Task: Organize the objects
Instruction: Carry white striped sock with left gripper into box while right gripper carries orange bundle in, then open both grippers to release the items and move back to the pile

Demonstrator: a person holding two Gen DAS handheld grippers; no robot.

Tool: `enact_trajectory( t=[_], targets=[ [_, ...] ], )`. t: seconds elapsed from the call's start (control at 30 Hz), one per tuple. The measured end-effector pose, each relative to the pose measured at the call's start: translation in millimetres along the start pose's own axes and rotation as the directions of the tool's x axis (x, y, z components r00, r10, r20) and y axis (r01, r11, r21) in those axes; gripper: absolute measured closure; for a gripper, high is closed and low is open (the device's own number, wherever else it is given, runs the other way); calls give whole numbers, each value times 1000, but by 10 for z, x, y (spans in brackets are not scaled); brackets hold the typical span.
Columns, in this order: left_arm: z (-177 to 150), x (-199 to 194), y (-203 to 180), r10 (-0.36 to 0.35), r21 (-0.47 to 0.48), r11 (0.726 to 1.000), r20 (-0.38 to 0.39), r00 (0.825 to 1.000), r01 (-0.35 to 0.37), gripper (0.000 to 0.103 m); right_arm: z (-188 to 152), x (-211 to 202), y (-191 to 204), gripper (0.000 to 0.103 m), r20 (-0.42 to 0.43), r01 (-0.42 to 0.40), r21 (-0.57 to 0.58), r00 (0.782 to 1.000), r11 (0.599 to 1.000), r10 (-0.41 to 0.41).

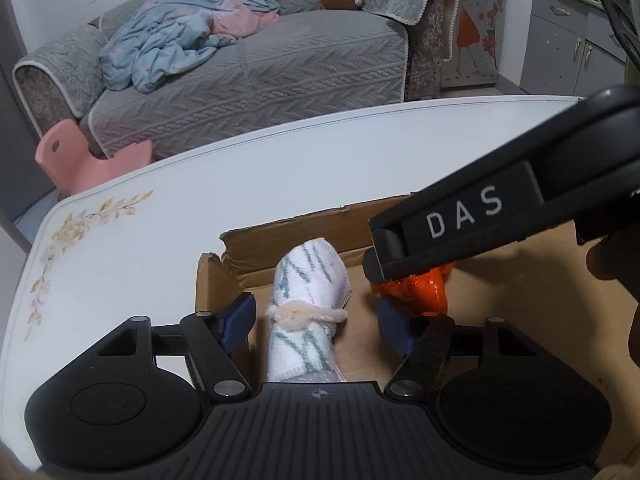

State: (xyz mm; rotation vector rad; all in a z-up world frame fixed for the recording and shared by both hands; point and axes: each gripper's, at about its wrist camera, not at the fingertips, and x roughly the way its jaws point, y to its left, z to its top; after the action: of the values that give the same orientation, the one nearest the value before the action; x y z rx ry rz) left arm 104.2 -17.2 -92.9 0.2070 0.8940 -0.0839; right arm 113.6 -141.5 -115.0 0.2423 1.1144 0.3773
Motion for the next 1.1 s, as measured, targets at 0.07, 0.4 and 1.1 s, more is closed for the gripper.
enact_trajectory(
  t=[0.07,0.4,1.1],
  targets=[
    [-19,3,-7,-3,2,1000,-8,1000,3,28,0,-7,4,41,-3,-9,0,1000,1000,9],
    [-38,-127,29,-9,13,1000,-15,1000,9,23,3,-9,4,38,-3,-35,23,999,999,35],
    [82,-580,26,-5,7,1000,-5,1000,5,20,-65,-386,198,29,20,21,-54,1000,998,-20]
  ],
)
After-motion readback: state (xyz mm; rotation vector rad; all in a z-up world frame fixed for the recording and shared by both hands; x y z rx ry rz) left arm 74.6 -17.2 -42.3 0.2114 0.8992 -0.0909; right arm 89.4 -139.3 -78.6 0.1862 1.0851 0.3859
